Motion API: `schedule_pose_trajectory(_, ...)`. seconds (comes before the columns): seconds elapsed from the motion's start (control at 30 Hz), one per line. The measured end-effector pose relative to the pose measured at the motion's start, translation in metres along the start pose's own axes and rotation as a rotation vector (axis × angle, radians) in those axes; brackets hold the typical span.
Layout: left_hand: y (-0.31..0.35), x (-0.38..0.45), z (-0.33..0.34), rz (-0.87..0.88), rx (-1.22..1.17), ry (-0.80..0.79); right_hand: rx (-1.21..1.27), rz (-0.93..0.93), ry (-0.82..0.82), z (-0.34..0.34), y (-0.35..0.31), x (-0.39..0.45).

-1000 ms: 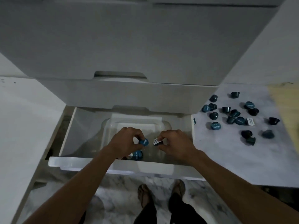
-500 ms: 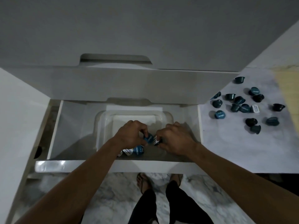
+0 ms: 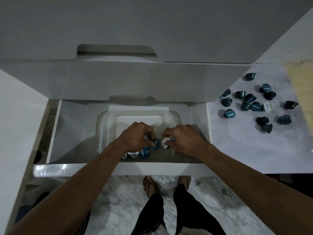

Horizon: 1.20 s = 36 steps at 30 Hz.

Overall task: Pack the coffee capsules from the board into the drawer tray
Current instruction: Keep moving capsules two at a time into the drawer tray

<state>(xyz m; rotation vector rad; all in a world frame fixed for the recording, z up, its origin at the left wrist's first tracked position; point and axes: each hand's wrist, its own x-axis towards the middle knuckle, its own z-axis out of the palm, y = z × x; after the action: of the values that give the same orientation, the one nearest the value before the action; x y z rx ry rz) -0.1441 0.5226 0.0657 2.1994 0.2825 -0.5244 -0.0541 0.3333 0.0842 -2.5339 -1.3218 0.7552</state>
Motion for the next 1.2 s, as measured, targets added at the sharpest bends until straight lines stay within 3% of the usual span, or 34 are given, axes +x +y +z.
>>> schedule_pose_trajectory(0.5,-0.008,0.007,0.006,0.013,0.182,-0.113,0.003,0.044,-0.163,0.01,-0.003,0.002)
schedule_pose_trajectory(0.87,-0.007,0.004,0.006,0.027,0.175,-0.127,0.031,0.055,-0.156,0.01,-0.003,0.002)
schedule_pose_trajectory(1.0,0.0,-0.003,-0.002,0.039,0.159,-0.054,0.1,0.06,-0.086,0.002,-0.005,-0.002)
schedule_pose_trajectory(1.2,0.036,-0.03,-0.031,0.034,0.052,0.184,0.339,0.07,0.186,-0.042,-0.017,-0.024)
